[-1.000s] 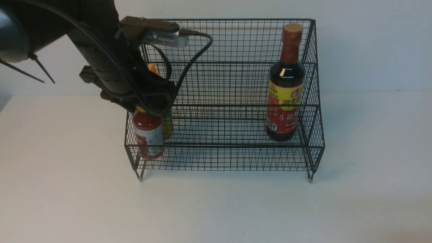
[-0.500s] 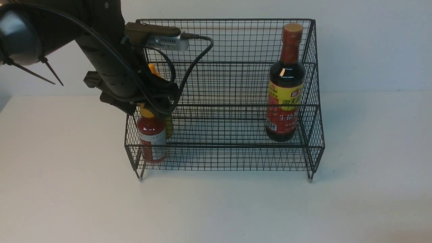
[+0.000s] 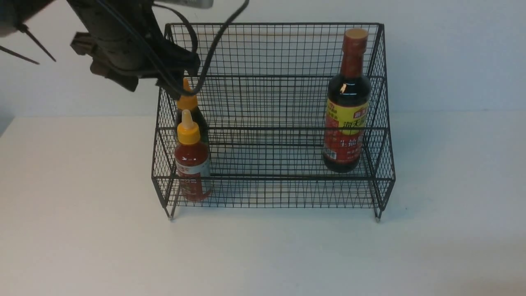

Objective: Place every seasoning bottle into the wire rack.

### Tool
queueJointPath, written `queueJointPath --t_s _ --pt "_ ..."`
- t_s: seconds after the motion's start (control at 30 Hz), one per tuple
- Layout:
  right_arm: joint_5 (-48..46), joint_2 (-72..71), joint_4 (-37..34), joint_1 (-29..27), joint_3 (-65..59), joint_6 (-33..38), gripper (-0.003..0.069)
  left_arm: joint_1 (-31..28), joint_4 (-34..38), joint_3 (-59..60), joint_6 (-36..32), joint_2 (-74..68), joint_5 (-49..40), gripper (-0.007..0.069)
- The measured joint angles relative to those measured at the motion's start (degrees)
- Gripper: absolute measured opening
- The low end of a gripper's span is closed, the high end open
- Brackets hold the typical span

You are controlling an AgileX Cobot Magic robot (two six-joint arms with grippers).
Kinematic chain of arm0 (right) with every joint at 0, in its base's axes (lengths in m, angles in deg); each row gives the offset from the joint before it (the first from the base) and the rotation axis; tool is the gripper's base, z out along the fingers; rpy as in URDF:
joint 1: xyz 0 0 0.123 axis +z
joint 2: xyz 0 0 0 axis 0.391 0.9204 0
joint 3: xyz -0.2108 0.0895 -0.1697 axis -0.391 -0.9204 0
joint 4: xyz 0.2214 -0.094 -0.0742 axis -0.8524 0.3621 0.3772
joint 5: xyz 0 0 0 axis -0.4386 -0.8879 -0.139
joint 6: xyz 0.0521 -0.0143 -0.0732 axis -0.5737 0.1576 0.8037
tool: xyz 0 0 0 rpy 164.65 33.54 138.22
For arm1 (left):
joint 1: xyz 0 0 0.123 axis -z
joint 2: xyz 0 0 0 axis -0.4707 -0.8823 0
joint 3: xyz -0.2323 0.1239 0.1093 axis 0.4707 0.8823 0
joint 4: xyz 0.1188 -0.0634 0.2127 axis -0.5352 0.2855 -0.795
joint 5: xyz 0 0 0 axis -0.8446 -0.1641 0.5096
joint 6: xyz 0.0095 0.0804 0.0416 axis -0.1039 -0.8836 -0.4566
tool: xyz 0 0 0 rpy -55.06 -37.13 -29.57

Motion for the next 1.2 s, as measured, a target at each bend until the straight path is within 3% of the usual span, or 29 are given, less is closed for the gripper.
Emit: queueJointPath --t_s 0.13,0.17,0.27,0.43,0.57,0.77,0.9,1.03,1.2 --pt "0.0 0.0 0.0 0.0 0.0 -0.4 -0.0015 0.0 -0.2 1.9 -2.7 5.9 -0.3 0.0185" --pt "0.0 0.0 0.0 0.0 0.0 -0.4 -0.0015 0.0 -0.2 2.3 -2.8 6.7 -0.4 0.0174" --pt "0.0 0.0 0.0 0.0 0.0 -0.4 -0.0015 0.0 -0.2 7.8 -3.8 15.4 -0.8 0.0020" --pt "0.0 0.0 0.0 0.0 0.0 -0.4 -0.0015 0.0 0.9 16.3 -3.3 27.5 -1.1 -0.0005" --pt "0.0 0.0 0.0 0.0 0.0 -0.4 -0.0015 0.0 4.8 30.4 -2.8 42.6 0.0 -0.0005" --pt "0.0 0.0 0.0 0.0 0.0 -0.4 -0.0015 0.0 12.1 52.9 -2.8 57.4 10.0 -0.0005" --pt "0.0 0.0 0.0 0.0 0.0 -0.4 -0.0015 0.0 13.0 63.2 -2.7 63.6 17.9 -0.0005" --pt "0.0 0.0 0.0 0.0 0.0 -0.4 -0.0015 0.0 13.4 68.9 -2.6 67.3 24.6 -0.0005" --pt "0.0 0.0 0.0 0.0 0.0 -0.4 -0.0015 0.0 13.4 70.9 -2.4 68.0 25.7 -0.0005"
